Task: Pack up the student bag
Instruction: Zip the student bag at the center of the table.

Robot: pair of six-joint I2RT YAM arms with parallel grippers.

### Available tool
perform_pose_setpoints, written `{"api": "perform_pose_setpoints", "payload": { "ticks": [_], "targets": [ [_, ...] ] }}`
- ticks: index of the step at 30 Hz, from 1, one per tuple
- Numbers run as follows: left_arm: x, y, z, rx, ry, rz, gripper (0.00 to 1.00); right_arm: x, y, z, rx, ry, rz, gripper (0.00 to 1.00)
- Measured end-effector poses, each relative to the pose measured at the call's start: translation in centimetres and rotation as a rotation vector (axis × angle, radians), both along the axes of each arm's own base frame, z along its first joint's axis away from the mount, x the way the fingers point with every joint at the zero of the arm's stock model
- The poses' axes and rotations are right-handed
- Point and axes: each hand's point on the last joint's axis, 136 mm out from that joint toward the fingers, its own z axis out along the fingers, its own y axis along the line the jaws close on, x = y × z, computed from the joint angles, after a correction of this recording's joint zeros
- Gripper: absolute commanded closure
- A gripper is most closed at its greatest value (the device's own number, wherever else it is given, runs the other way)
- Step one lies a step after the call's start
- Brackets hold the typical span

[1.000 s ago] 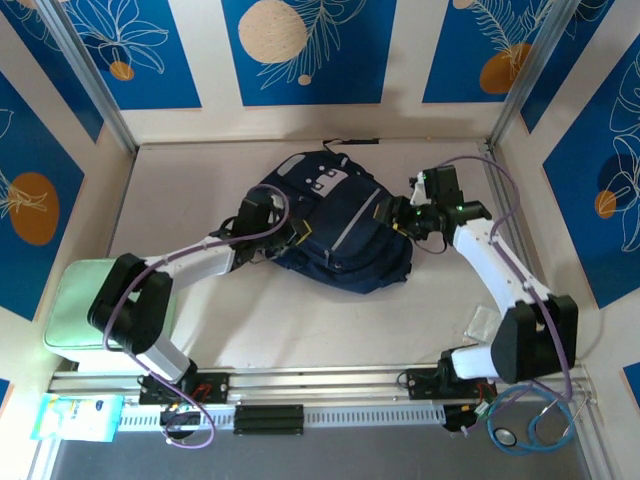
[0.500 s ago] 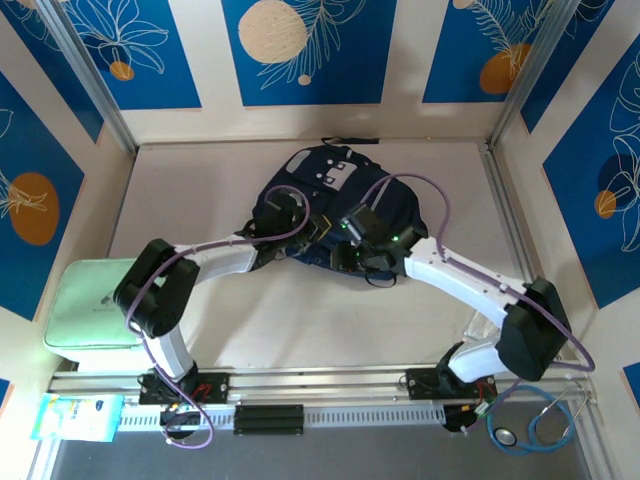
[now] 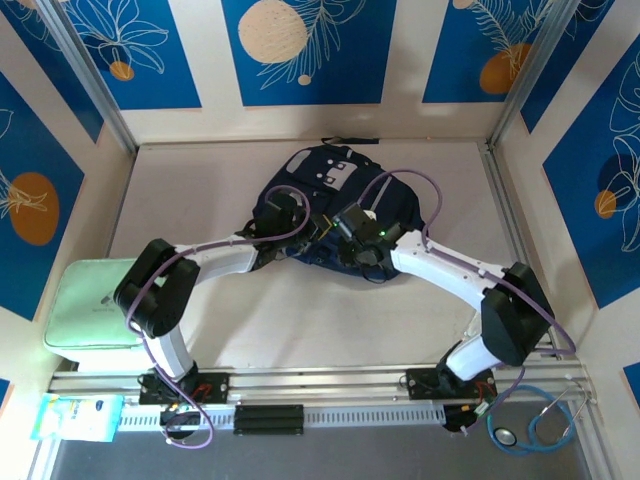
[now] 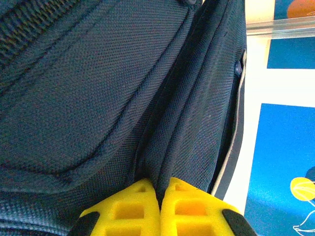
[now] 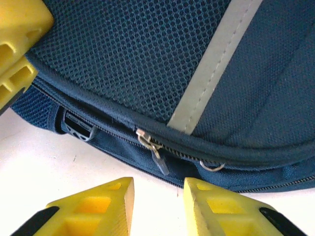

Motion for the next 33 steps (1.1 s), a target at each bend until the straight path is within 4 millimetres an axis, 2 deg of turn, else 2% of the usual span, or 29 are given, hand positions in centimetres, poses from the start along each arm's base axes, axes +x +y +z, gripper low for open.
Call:
{"api": "perform_pose_setpoints", "payload": {
  "ticks": [6, 12, 23, 26, 33],
  "targets": [
    [0.0, 0.0, 0.0, -0.001, -0.001, -0.001, 1.0, 0.7, 0.1, -1.2, -0.037, 0.004, -0.009, 0.72],
    [0.0, -0.1, 0.2, -0.008, -0.005, 0.001, 1.0, 1.5, 0.0, -1.0, -0.071, -0.034, 0.011, 0.76],
    [0.1, -0.1, 0.3, -0.01, -0.009, 0.001, 1.0, 1.8, -0.5, -1.5, -0.126, -0.034, 0.022, 0.95],
    [0.1, -0.1, 0.3, -0.01, -0.01, 0.001, 1.0, 1.7, -0.7, -1.3, -0.122, -0.039, 0.017, 0.97],
    [-0.3, -0.5, 0.2, -0.011, -0.006, -0.013, 1.0, -0.1, -4.2, -1.3, -0.101, -0.073, -0.028, 0.96]
  ]
}}
